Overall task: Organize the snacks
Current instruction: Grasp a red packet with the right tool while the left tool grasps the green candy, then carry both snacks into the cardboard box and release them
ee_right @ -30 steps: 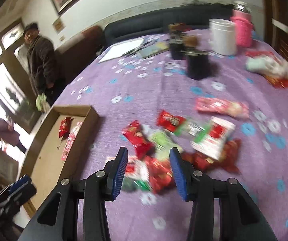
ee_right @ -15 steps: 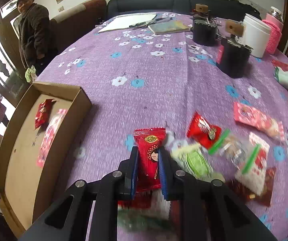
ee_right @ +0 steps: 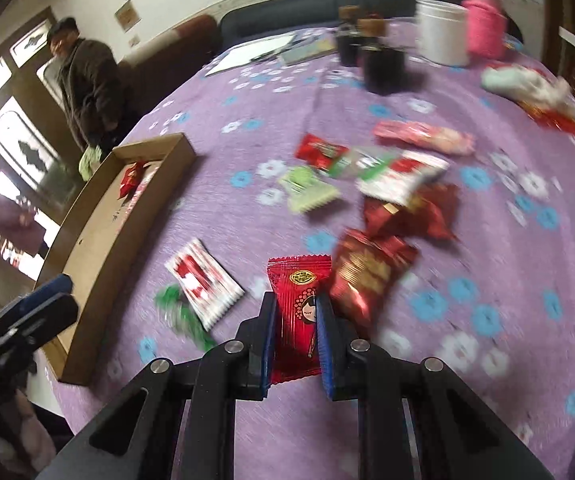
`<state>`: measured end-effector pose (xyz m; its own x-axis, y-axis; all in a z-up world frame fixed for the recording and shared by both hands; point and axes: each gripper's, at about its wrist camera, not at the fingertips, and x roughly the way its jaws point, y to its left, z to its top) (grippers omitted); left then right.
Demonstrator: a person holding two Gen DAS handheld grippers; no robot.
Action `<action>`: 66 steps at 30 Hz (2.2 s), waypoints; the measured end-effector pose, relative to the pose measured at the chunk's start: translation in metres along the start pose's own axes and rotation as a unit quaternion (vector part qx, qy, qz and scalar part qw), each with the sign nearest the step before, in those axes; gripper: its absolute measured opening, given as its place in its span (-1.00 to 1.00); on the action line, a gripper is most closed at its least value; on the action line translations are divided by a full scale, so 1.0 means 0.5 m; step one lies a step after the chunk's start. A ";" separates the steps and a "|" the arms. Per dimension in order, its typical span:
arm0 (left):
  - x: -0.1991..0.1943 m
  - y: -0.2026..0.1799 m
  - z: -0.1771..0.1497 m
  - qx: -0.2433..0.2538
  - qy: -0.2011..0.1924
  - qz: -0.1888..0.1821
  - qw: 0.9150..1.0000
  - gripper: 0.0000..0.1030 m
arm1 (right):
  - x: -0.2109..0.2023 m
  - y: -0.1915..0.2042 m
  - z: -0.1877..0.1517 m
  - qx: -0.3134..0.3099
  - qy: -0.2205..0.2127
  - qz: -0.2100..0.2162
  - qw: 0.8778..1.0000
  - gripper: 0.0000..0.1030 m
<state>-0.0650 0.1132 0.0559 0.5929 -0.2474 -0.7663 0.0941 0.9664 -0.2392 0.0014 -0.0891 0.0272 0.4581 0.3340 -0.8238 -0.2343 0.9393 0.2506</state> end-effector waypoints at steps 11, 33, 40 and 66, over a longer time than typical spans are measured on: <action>0.102 -0.046 -0.001 0.039 0.021 0.058 0.997 0.21 | -0.024 -0.001 -0.062 -0.024 -0.011 -0.019 0.999 -0.60; 0.105 -0.072 -0.018 0.067 0.026 0.014 0.997 -0.65 | -0.012 -0.004 -0.065 -0.014 -0.028 -0.008 0.999 -0.30; 0.053 -0.060 -0.016 0.058 0.000 -0.009 0.998 -0.65 | -0.020 -0.010 -0.073 0.007 -0.033 -0.005 0.999 -0.55; -0.046 0.307 0.162 -0.053 -0.046 0.093 0.993 -0.65 | 0.012 0.304 0.134 -0.046 -0.034 0.124 0.991 -0.57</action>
<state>0.0008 0.2729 0.0850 0.6637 -0.0539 -0.7461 -0.1055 0.9807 -0.1647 0.0260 0.0611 0.0943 0.4324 0.5602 -0.7066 -0.4222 0.8182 0.3903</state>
